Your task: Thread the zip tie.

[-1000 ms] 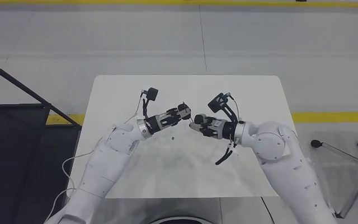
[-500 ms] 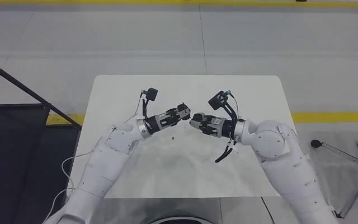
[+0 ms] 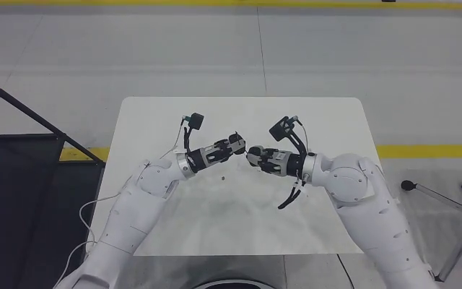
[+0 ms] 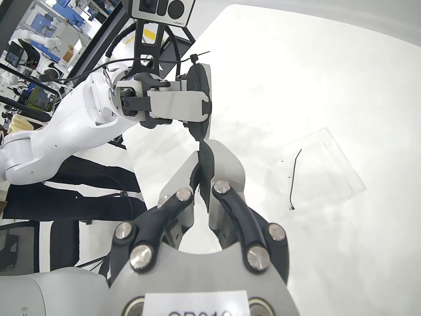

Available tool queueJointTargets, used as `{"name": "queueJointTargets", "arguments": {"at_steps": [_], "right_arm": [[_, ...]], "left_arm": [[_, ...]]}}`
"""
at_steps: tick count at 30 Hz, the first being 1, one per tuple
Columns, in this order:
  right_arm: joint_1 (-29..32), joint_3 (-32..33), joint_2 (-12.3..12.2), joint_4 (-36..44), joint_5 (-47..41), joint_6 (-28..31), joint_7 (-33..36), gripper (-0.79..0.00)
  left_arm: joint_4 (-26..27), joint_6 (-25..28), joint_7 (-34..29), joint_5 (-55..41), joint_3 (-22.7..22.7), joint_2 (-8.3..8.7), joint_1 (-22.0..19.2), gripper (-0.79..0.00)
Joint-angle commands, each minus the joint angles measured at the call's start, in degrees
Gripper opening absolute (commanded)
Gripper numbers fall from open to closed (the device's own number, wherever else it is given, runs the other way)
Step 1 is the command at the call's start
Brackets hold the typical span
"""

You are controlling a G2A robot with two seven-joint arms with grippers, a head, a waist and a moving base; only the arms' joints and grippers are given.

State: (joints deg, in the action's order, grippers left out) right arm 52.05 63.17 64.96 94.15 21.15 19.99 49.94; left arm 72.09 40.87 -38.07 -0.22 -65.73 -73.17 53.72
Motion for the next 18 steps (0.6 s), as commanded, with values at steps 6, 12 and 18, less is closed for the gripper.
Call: {"name": "queueJointTargets", "arguments": {"at_steps": [6,12,18], "right_arm": [[0.2,0.5,-0.1,0.1,0.5,-0.1,-1.8,-0.785],[0.6,2.5,-0.5,-0.7,0.3,0.8,-2.5,-0.785],[0.9,5.2,-1.1,-3.2,-5.5,6.7,-1.6,-0.785]], "left_arm": [[-0.4,-0.7,-0.7,-1.7,0.0,0.18,-0.3,0.000],[-0.9,0.0,-2.0,-3.4,-1.1,0.67,0.1,0.000],[-1.2,0.5,-3.1,-7.7,-3.8,1.44,1.3,0.000]]}}
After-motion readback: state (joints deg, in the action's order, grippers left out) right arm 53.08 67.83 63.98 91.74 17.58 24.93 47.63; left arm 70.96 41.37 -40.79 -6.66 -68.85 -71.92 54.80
